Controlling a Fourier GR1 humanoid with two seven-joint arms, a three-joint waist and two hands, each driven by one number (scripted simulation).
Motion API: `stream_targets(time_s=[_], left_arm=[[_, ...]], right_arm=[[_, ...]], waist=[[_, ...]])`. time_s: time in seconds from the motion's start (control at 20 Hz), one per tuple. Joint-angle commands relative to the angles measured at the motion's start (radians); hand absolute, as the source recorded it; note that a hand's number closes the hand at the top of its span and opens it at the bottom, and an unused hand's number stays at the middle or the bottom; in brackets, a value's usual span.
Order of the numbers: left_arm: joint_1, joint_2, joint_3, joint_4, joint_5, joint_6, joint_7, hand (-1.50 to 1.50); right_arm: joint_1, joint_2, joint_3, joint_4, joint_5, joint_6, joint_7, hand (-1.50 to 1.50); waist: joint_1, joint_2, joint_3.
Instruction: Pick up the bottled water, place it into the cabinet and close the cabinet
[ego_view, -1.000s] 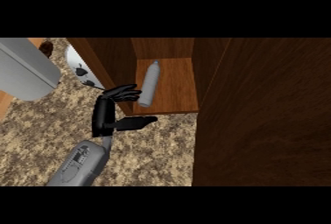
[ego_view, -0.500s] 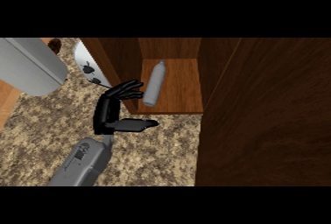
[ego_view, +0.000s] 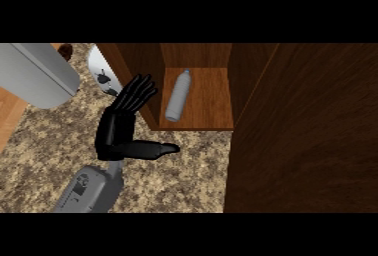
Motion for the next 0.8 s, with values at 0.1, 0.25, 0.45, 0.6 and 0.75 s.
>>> stream_targets(time_s=[0.1, 0.25, 0.45, 0.6, 0.75], left_arm=[[0.184, 0.025, -0.021, -0.276, -0.001, -0.011, 0.020, -1.50], [0.258, 0.014, -0.061, -0.348, -0.011, -0.028, 0.022, -1.50], [0.359, 0.006, -0.151, -0.516, -0.028, 0.006, 0.100, -1.50], [0.381, -0.008, -0.188, -0.491, -0.065, -0.004, 0.049, -1.50], [0.515, 0.090, -0.144, -0.666, 0.007, -0.058, 0.077, -1.50]], right_arm=[[0.019, -0.037, -0.001, -0.026, -0.018, 0.006, 0.014, -1.50], [-0.036, -0.012, -0.030, 0.022, -0.042, -0.002, -0.016, -1.50], [0.045, -0.033, 0.084, -0.017, 0.098, -0.030, -0.032, -1.50], [-0.022, -0.090, 0.060, 0.029, 0.097, 0.040, -0.039, -1.50], [0.066, -0.184, 0.088, -0.119, 0.089, 0.068, 0.066, 1.50]], waist=[[0.005, -0.001, 0.001], [0.004, 0.000, 0.001], [0.004, -0.003, 0.001], [0.004, -0.001, 0.001], [0.010, -0.003, 0.001]])
